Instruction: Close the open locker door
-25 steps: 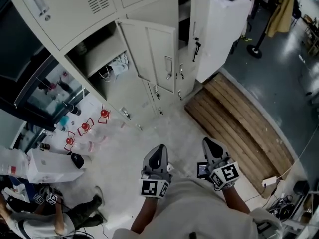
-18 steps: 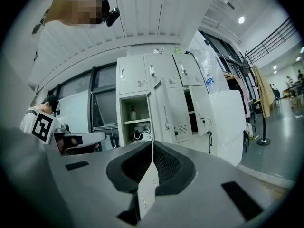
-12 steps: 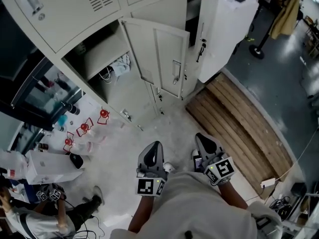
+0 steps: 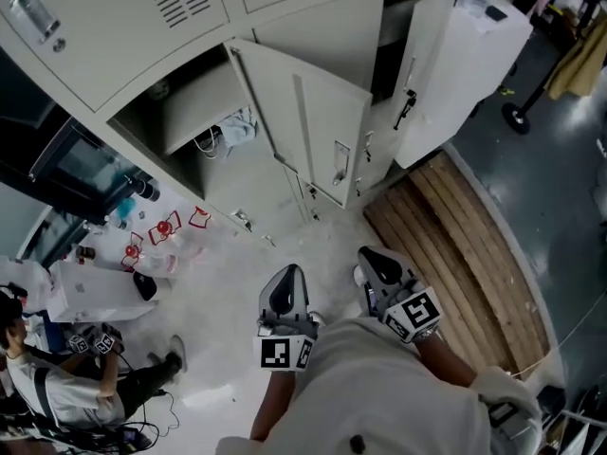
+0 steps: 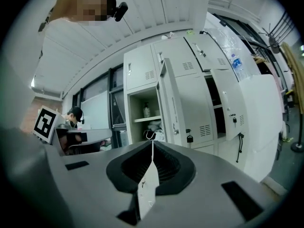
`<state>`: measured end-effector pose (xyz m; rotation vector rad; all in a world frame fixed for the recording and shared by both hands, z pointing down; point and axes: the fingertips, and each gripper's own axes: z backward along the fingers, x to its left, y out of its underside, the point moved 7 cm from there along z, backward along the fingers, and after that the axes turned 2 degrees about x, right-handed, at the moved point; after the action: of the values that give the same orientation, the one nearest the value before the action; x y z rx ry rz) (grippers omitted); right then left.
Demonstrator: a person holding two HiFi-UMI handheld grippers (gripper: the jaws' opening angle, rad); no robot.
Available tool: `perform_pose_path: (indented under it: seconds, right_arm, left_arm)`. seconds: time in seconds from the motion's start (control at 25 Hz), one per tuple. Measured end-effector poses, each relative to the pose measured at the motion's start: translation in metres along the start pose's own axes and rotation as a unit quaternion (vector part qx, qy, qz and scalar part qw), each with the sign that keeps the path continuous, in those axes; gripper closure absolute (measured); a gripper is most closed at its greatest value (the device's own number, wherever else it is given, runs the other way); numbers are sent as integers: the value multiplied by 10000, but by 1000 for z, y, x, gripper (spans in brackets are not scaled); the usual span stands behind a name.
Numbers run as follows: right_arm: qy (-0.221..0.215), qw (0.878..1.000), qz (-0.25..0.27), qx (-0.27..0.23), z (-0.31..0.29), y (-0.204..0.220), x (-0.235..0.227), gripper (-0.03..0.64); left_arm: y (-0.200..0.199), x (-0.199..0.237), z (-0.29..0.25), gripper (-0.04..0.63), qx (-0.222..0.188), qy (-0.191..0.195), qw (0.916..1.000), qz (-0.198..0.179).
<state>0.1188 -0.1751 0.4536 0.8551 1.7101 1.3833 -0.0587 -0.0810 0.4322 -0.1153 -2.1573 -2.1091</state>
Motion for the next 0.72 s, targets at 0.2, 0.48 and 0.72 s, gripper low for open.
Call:
perform_pose_path:
  seconds: [0.2,0.48,0.72]
  right_arm:
    - [-469,9988,88,-111,-32,-16,-49,588]
    - [-1288,9913,207,-171,-64,-36,-99,586]
    - [-2232,9741,369,-73,-85,-47,-121,521]
  left_arm:
    - [-2,-8,-38,586,-107,-411,9991,-28]
    - [-9,-20,-72,586,-266,-1062,9939,-107]
    - [-2,-36,-88,586,-199,-1555,9876,-54]
